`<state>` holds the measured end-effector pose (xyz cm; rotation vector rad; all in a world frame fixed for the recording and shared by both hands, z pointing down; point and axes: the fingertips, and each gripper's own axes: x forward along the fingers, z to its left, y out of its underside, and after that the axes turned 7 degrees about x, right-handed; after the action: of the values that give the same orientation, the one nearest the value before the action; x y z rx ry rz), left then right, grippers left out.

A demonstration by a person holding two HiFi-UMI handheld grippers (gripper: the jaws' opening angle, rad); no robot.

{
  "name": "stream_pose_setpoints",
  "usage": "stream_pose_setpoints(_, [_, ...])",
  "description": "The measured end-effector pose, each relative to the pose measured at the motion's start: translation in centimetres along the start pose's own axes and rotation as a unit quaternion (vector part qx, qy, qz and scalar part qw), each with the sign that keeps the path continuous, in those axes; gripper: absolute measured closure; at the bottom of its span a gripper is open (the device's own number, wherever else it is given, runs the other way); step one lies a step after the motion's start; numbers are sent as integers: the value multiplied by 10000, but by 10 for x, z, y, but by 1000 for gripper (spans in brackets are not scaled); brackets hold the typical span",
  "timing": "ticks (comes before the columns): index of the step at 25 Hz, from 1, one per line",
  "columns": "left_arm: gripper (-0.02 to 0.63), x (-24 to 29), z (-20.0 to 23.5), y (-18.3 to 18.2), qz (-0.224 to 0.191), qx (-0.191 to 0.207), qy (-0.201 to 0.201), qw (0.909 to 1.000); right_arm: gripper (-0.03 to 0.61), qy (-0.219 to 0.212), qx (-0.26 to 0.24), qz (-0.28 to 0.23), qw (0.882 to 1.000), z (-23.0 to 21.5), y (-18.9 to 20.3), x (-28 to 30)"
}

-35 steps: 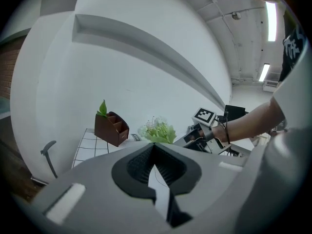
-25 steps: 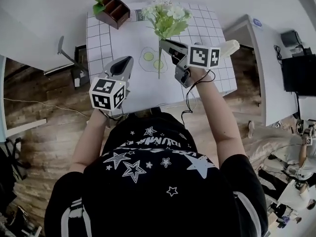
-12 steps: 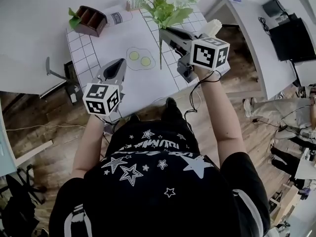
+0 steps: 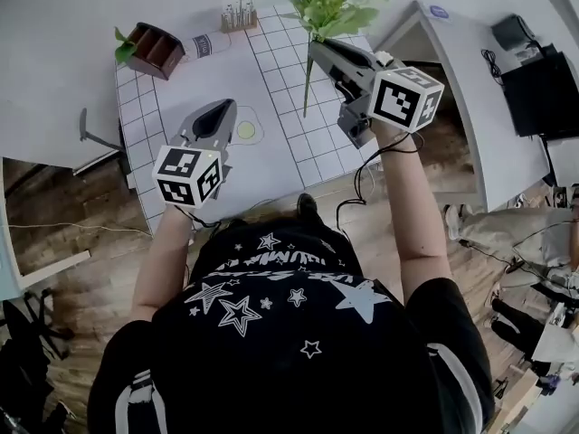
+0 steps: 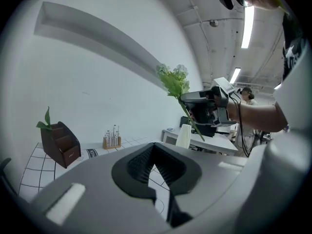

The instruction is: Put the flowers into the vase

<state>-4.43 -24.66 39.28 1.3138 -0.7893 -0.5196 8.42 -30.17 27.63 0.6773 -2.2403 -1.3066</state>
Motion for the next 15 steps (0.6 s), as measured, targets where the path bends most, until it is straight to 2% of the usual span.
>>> stream_pose_setpoints(4, [604,22,-15,-9,6,-21,-251,9997,523,-349,7,-163,9993,-16,-28,-14])
stream_pose_setpoints(7, [604,43,-37,-14,3,-22,-283,9996,523,-550,-22,-241,9982,-31,-47,-30])
stream_pose_setpoints(15, [604,103,-92,-24,163,441,-580,9972,523,-1007,-198,-467,9936,-73,-82,-76])
